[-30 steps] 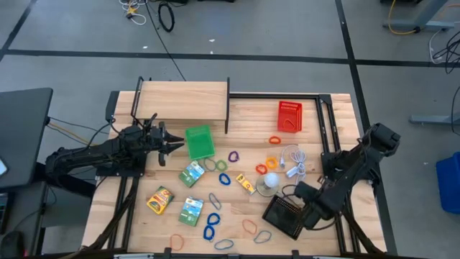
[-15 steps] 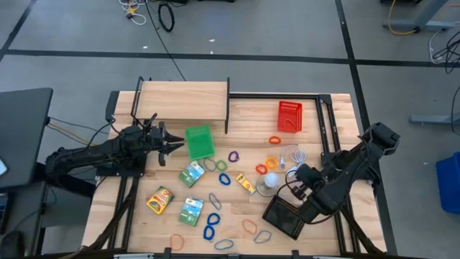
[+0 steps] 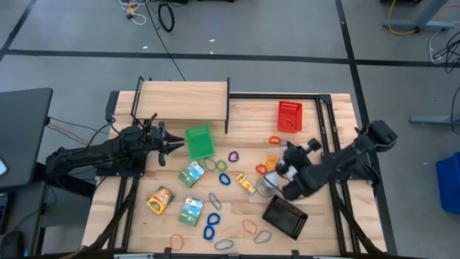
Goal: Pick & Place Office Desk Supplies
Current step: Put the blue rubber band into the red basket
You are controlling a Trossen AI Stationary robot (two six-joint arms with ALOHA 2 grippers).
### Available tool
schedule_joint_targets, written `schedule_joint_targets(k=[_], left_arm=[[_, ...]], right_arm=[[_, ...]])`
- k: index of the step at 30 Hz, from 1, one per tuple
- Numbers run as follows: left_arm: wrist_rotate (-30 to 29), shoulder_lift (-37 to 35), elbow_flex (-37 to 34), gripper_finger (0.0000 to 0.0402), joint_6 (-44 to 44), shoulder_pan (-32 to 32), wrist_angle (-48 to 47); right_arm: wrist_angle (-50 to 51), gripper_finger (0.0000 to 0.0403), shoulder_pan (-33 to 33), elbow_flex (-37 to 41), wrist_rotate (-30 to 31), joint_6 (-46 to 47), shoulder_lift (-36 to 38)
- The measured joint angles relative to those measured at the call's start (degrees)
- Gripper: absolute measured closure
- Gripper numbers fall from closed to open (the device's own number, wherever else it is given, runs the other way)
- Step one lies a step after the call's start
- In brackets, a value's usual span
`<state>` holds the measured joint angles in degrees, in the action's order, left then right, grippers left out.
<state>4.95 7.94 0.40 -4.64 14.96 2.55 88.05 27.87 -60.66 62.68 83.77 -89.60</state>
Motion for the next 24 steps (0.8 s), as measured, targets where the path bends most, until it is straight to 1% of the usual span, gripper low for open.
schedule_joint_targets(k=[7, 9, 18, 20, 24], left_arm=[[0.0, 0.0, 0.0, 0.0298, 0.0, 0.0, 0.0], [0.0, 0.0, 0.0, 0.0298, 0.2, 0.0, 0.0], [0.0, 0.0, 0.0, 0.0298, 0.2, 0.0, 0.0], [0.0, 0.0, 0.0, 0.0298, 0.2, 0.0, 0.0], [0.0, 0.0, 0.0, 0.0298, 0.2, 0.0, 0.0]], right_arm=[[-2.5, 0.0403, -13.4, 0.0, 2.9, -9.7, 0.0], [-5.3, 0.0403, -17.1, 0.0, 3.6, -14.0, 0.0], [-20.0, 0.0403, -34.0, 0.7, 3.1, -36.1, 0.0], [-24.3, 0.0403, -37.0, 1.1, 1.5, -41.3, 0.0], [-31.1, 0.0403, -41.5, 2.4, -5.1, -50.1, 0.0]])
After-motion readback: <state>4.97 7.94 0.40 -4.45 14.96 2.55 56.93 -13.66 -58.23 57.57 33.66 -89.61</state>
